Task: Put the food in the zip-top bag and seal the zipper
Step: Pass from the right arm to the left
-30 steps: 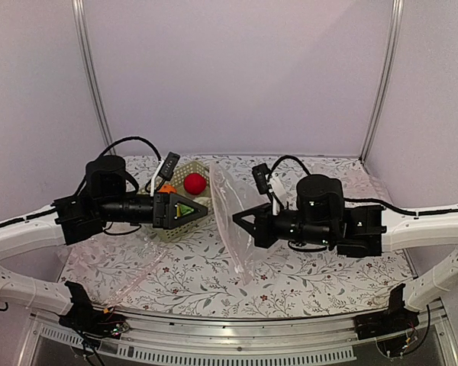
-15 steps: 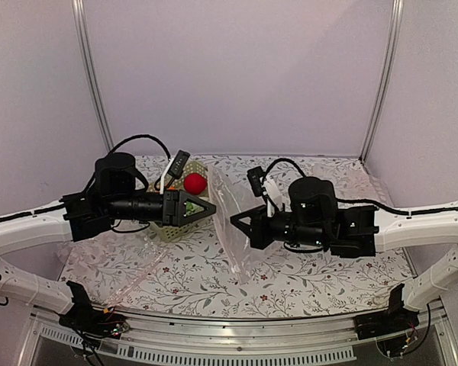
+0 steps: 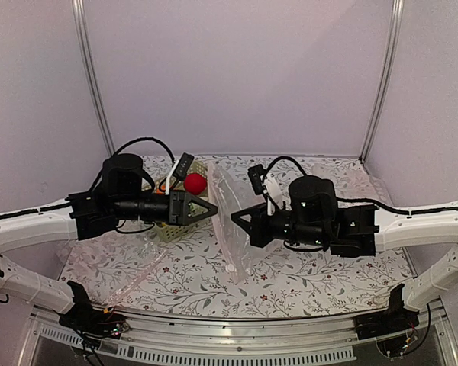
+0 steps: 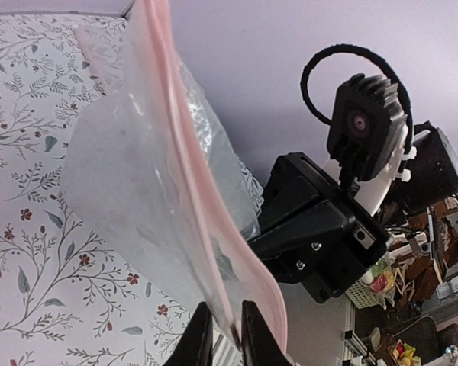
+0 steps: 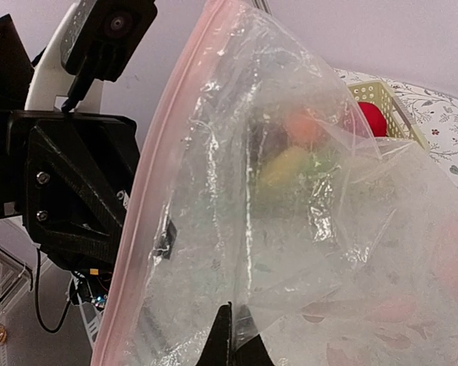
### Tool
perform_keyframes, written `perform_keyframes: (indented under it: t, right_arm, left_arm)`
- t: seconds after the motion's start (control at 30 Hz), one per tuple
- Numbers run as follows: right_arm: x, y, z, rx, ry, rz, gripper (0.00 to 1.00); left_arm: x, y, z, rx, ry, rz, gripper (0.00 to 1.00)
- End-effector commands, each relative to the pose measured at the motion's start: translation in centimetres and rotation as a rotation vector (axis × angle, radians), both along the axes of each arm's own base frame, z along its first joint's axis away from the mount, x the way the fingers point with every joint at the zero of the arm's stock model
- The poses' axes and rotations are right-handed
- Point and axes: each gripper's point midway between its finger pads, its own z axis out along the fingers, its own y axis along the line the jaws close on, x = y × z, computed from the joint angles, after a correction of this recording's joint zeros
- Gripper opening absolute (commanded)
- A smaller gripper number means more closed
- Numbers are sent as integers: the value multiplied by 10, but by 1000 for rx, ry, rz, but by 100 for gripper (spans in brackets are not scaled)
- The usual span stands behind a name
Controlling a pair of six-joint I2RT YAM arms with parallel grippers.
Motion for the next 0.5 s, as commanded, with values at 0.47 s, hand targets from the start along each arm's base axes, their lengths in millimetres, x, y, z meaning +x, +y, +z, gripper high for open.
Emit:
perform_keyframes:
  t: [0.47]
  right_arm:
    - [11, -31, 29, 41, -70, -114, 0]
  left_arm:
    - [38, 42, -39, 312, 6, 299, 0]
